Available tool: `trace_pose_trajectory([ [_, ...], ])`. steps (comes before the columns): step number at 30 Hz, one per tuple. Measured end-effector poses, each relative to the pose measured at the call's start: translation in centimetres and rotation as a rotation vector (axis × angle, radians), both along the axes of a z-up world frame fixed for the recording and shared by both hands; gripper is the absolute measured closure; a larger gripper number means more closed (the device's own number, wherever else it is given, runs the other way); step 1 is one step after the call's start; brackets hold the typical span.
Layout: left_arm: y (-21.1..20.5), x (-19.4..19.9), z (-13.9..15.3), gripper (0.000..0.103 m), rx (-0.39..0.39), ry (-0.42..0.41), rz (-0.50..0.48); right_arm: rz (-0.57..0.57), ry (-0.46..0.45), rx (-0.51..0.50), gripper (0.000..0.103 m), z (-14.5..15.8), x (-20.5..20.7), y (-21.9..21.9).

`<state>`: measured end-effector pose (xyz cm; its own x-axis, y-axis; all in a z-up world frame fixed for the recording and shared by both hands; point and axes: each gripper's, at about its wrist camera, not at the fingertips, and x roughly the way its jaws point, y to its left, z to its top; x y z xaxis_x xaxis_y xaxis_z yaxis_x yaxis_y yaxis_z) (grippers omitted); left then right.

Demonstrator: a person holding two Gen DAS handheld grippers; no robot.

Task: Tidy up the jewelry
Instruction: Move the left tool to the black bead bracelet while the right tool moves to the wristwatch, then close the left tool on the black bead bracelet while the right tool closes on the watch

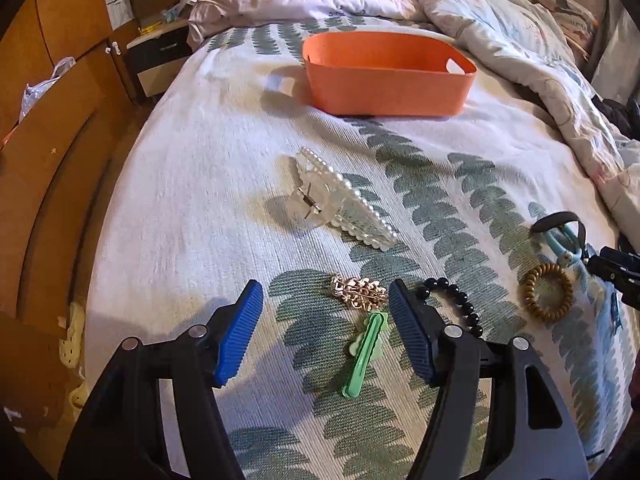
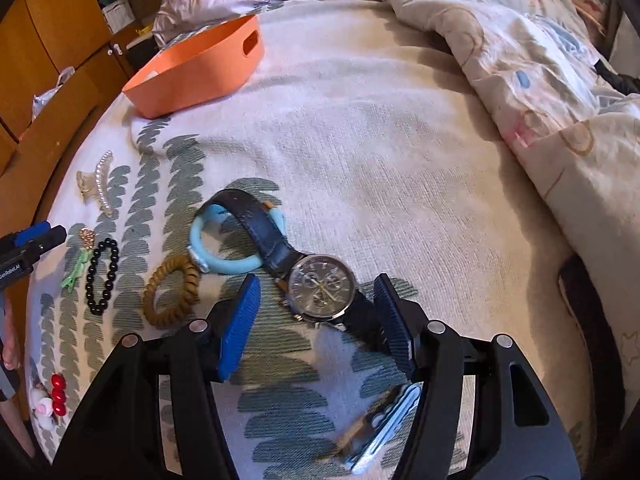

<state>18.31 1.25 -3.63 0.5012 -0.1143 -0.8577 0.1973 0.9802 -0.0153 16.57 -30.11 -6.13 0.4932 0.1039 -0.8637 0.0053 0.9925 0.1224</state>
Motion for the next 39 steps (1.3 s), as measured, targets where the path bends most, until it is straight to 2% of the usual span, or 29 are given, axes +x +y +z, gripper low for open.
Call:
trace_pose_trajectory([
  [6,-1.4,-0.7,-0.6,0.038,-0.034,0.042,-0.048,0.013,0.002,-0.013,0.042,-0.3,0.3,0.3],
  [11,-4.0,-2.0,-0.8,0.038,0.0,0.05,-0.12,0.01,0.003,-0.02,0.042,-0.6,0.6,0.1],
  [14,-4.8,-1.7,-1.7,0.038,0.037,0.081,-0.114,0.006,0.005,-0.02,0.042,-0.6,0.8,-0.1],
  [17,-4.8,-0.9,-2.4,0.038,0.009,0.134,-0.108,0.01,0.005,-0.026,0.042,-0.6,1.0,0.0],
  [28,-6.1,-0.3,-2.4,0.038,0.015,0.154,-0.103,0.018,0.018,-0.07,0.042,-0.9,0.8,1.0],
  [34,-6.2,-0.2,-2.7,0.038,0.029,0.165,-0.092,0.008,0.019,-0.063,0.043,-1.0,0.9,0.8],
  [39,-5.8,0.0,-2.4,0.038,-0.023,0.167,-0.091,-0.006,0.017,-0.04,0.044,-0.9,0.8,0.6],
])
